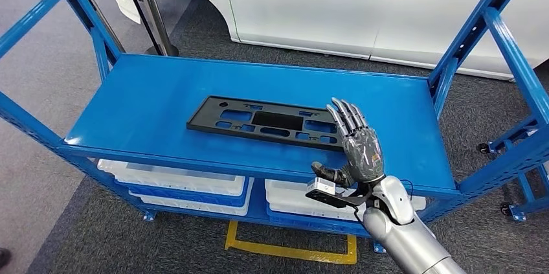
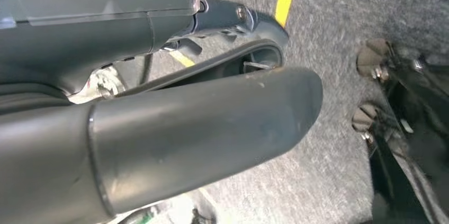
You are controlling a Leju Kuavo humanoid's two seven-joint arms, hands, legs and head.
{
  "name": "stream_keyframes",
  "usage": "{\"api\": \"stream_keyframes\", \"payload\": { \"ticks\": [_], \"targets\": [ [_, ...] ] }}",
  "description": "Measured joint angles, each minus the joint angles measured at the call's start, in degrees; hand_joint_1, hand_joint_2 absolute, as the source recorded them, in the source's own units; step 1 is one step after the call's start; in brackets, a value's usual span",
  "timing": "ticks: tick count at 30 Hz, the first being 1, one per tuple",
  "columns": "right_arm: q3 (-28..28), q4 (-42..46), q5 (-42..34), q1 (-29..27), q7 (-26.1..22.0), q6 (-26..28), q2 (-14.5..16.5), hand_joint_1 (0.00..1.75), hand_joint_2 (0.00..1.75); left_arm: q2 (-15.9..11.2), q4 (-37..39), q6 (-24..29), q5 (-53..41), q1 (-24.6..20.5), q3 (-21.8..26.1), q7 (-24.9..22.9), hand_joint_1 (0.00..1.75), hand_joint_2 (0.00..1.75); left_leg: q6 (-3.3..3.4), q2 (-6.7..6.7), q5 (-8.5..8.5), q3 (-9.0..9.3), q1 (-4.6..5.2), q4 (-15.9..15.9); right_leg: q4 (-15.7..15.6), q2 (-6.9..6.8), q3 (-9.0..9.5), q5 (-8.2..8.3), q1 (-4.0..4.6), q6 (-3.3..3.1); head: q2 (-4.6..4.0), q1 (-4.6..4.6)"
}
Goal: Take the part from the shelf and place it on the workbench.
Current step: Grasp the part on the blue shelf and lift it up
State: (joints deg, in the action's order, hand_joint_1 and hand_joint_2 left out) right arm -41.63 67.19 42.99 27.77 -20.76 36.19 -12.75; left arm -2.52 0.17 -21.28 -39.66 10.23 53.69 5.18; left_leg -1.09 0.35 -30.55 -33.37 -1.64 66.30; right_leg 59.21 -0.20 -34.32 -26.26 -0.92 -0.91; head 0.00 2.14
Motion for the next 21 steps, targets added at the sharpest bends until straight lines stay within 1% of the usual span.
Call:
{"api": "stream_keyframes", "payload": {
  "ticks": [1,2,4,5,7,8,9,11,12,18,21],
  "targets": [
    [0.1,0.1,0.3,0.0,0.4,-0.5,0.0,0.0,0.0,-0.4,0.0,-1.1,0.0,0.1,0.0,0.0,0.0,0.0,0.14,-0.02,0.55,2.18,0.02,-3.5,0.2,0.01,-0.14,0.08,0.02,0.14,0.0,0.01],
    [0.3,0.1,0.5,0.0,0.6,-0.9,-0.1,0.0,0.44,-0.7,0.0,-2.1,0.0,0.1,0.1,0.0,0.0,0.0,0.31,-0.06,0.8,3.48,0.13,-5.6,0.3,0.02,-0.22,0.18,0.07,0.35,0.0,-0.02],
    [0.4,0.2,0.7,0.1,1.1,-1.6,-0.1,0.0,1.31,-1.5,0.0,-3.3,0.2,0.2,0.1,0.0,0.0,0.0,0.65,-0.12,0.61,4.45,0.35,-7.9,0.5,0.03,-0.36,0.4,0.22,0.89,0.0,-0.05],
    [0.6,0.2,0.8,0.1,1.2,-2.1,-0.1,0.0,1.75,-1.7,0.0,-3.6,0.3,0.2,0.2,-0.1,0.0,0.0,0.73,-0.12,0.79,4.33,0.43,-8.1,0.4,0.05,-0.39,0.25,0.27,0.7,0.0,-0.08],
    [0.7,0.0,0.8,0.2,1.5,-3.2,-0.2,0.0,1.75,-1.9,0.0,-3.6,0.6,0.4,0.2,0.0,0.0,0.0,0.88,-0.11,0.89,4.22,0.5,-8.4,0.3,0.05,-0.43,0.33,0.32,-0.26,0.0,-0.09],
    [0.8,-0.3,0.9,0.2,1.6,-4.0,-0.2,0.0,1.75,-1.9,0.0,-3.5,0.6,0.4,0.2,0.0,0.0,0.0,0.98,-0.11,0.99,4.16,0.58,-8.5,0.2,0.05,-0.42,0.5,0.26,-0.64,0.0,-0.1],
    [0.8,-0.7,0.9,0.4,1.7,-4.9,-0.2,0.0,1.75,-1.9,0.0,-3.5,0.7,0.5,0.2,0.0,0.0,0.0,1.17,-0.12,1.12,4.06,0.68,-8.4,0.1,0.05,-0.43,0.93,0.21,-0.53,0.0,-0.1],
    [0.7,-2.0,0.9,0.9,1.9,-6.8,0.0,0.0,1.75,-1.9,0.0,-3.5,1.1,0.5,0.2,0.0,0.0,0.0,1.47,-0.12,1.32,3.86,0.78,-8.4,-0.1,0.07,-0.45,1.38,0.12,0.05,0.0,-0.11],
    [0.7,-2.7,0.9,1.1,2.0,-7.6,0.2,0.0,1.75,-1.9,0.0,-3.5,1.3,0.4,0.1,0.0,0.0,0.0,1.56,-0.12,1.38,3.78,0.81,-8.4,-0.2,0.08,-0.45,1.49,0.1,0.16,0.0,-0.11],
    [0.2,-5.7,0.9,1.4,2.3,-9.6,2.2,0.0,1.75,-1.9,0.0,-3.2,2.5,0.5,0.0,0.1,0.0,0.0,1.62,-0.13,1.4,3.65,0.95,-8.2,-0.4,0.07,-0.52,1.67,0.0,0.51,-0.01,-0.11],
    [-0.6,-6.3,1.1,1.5,2.6,-10.4,3.4,0.0,1.75,-1.9,0.0,-2.9,2.6,0.4,0.0,0.1,0.0,0.0,1.63,-0.12,1.34,3.58,0.95,-8.2,-0.4,0.07,-0.56,1.57,-0.01,0.91,0.0,-0.11]
  ]
}}
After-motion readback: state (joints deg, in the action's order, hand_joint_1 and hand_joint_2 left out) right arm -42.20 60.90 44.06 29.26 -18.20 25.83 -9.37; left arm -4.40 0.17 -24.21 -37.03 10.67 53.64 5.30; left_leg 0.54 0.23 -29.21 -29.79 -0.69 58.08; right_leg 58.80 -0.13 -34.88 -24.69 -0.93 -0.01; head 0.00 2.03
